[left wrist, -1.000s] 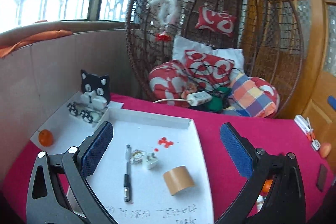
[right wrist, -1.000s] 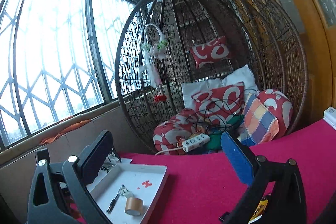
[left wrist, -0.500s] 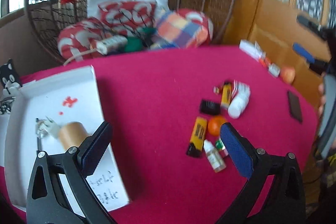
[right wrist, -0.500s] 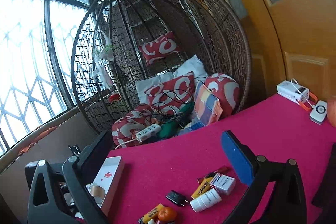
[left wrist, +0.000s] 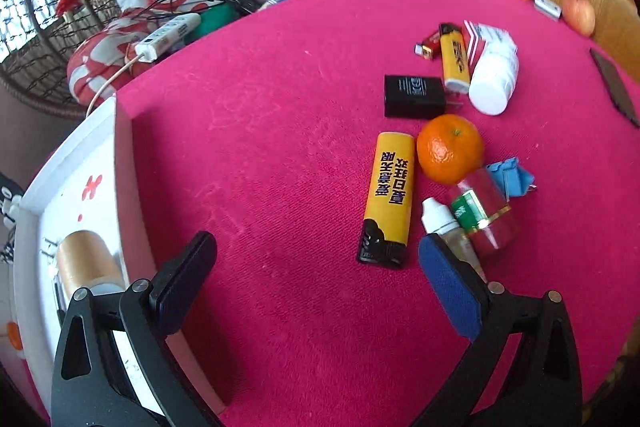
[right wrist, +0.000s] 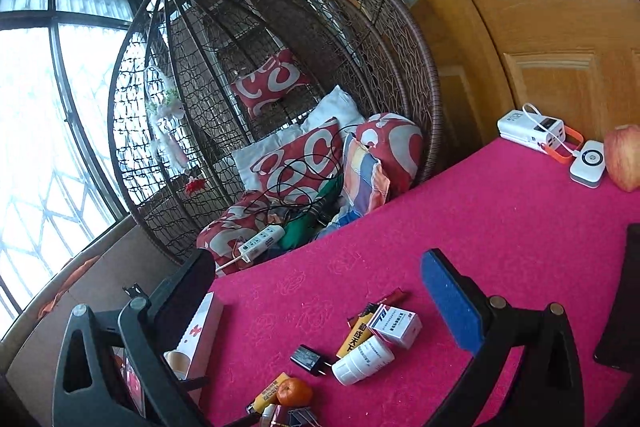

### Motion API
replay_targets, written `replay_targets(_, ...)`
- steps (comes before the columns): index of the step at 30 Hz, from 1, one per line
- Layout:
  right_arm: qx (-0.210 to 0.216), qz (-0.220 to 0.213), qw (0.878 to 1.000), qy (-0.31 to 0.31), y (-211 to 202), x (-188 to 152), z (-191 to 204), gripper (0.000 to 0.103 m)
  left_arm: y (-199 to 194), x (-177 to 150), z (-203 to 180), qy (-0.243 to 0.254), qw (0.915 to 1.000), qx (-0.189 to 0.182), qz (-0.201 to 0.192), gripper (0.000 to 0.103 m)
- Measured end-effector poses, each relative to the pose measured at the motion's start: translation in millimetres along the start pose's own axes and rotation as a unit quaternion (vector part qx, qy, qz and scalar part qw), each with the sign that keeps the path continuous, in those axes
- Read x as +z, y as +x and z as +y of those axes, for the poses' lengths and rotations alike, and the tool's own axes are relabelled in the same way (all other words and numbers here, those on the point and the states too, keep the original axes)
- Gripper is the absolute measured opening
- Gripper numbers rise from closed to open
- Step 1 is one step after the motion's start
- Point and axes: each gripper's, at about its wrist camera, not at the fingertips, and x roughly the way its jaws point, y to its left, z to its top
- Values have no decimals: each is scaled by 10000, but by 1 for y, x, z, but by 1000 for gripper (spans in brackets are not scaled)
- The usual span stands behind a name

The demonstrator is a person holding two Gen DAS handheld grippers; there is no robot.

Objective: Organize rigid objects
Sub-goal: 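Move both tools back toward the pile, left tool nearing the yellow lighter, then grasp the large yellow lighter with the left tool while the right tool grasps the white pill bottle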

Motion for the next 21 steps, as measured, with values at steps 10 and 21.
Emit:
replay_targets(10,-314,514,9982,60,17,-19,-16,103,18,19,-3,-124,9992,-371,27,95)
replay_targets(21,-501,1654,9818,-788,60,-55,-13,103,3,8,-3,-272,9960,-833,-200,24)
